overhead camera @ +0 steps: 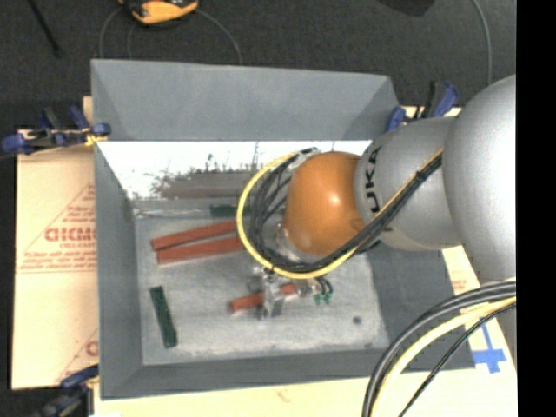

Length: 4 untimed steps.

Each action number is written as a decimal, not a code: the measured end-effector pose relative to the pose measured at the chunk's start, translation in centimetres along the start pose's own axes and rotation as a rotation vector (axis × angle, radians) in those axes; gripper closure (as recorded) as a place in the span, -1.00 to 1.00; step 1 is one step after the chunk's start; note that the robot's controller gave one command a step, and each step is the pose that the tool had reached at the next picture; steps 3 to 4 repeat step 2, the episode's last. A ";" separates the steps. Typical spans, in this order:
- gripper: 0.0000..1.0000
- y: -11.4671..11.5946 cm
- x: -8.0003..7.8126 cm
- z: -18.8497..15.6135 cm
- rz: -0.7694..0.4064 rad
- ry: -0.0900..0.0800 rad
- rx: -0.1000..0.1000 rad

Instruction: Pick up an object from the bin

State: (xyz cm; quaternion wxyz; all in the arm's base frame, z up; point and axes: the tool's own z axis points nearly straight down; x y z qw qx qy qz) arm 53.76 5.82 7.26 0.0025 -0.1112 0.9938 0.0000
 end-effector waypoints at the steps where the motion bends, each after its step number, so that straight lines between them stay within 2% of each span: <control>1: 1.00 0.0 0.1 -0.2 0.001 0.001 0.000; 4: 1.00 0.0 0.1 -1.2 0.002 0.004 0.000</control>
Offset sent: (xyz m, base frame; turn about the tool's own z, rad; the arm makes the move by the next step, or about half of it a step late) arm 0.0000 0.0001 0.0012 0.0000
